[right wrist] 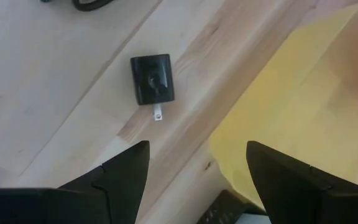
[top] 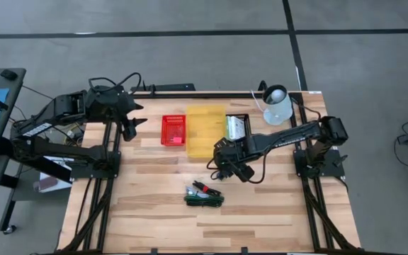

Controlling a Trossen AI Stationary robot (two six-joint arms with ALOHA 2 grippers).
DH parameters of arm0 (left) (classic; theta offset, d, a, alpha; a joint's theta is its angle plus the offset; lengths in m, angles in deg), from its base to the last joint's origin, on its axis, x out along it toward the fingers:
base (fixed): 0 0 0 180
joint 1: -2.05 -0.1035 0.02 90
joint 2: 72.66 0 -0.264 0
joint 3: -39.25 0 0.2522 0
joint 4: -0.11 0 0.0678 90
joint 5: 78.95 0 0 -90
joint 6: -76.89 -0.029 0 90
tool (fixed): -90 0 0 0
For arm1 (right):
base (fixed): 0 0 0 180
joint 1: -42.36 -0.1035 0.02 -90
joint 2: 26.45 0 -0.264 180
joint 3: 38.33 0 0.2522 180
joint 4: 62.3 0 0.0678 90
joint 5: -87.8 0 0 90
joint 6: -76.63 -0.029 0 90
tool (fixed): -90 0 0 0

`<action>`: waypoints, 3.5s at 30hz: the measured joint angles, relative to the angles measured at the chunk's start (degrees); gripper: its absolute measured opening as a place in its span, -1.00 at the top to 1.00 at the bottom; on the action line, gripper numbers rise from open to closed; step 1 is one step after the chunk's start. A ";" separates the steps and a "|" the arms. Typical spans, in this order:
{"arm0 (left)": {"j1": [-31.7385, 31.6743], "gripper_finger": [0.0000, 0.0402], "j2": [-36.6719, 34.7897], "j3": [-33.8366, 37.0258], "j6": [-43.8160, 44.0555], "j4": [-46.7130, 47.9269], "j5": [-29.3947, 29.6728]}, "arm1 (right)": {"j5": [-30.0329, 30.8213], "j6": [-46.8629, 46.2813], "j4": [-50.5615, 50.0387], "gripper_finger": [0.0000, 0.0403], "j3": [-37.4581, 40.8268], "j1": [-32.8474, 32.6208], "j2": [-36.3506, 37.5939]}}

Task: Pick and place items into bin
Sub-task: Put the black charger adapter into the red bin

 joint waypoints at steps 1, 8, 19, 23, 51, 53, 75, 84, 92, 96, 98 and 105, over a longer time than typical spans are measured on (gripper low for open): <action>0.00 -0.10 0.00 0.00 0.04 0.07 0.00 | 0.00 0.00 0.12 -0.32 0.00 0.00 0.00; 0.00 -0.10 0.00 0.00 0.70 0.12 -0.04 | -1.35 0.04 1.58 -0.32 0.61 -0.11 -3.79; 0.00 -0.10 0.00 0.00 2.22 1.16 -0.11 | -5.79 0.02 3.74 -0.32 0.64 0.25 -5.70; 0.00 -0.10 0.00 0.00 2.34 1.16 -0.43 | -5.80 -0.41 3.83 -0.32 0.63 -0.56 -5.70; 0.00 -0.10 0.00 0.00 2.99 2.46 -1.52 | -10.46 -0.90 6.55 -0.32 0.66 -0.95 -11.37; 0.00 -0.10 0.00 0.00 2.99 2.48 -1.53 | -10.51 -0.73 7.19 -0.32 0.59 -0.74 -11.30; 0.00 -0.10 0.02 0.00 2.99 3.20 -1.49 | -16.41 0.00 7.68 -0.31 0.66 1.35 -14.08; 0.00 -0.10 0.02 0.00 3.37 3.18 -1.49 | -16.52 -0.01 7.57 -0.31 0.63 1.90 -14.03; 0.00 -0.10 0.01 0.00 3.41 3.15 -1.51 | -16.52 -0.04 7.39 -0.15 0.63 1.90 -14.03; 0.00 -0.10 0.00 0.00 3.41 3.13 -1.51 | -17.65 -0.90 7.36 0.06 0.63 2.12 -14.03; 0.00 -0.10 0.02 0.00 3.41 3.13 -1.51 | -19.01 -1.66 7.17 0.19 0.63 2.62 -14.03; 0.00 -0.10 0.00 0.00 3.98 3.11 -1.51 | -19.94 -4.57 2.63 0.32 -1.38 4.63 -14.01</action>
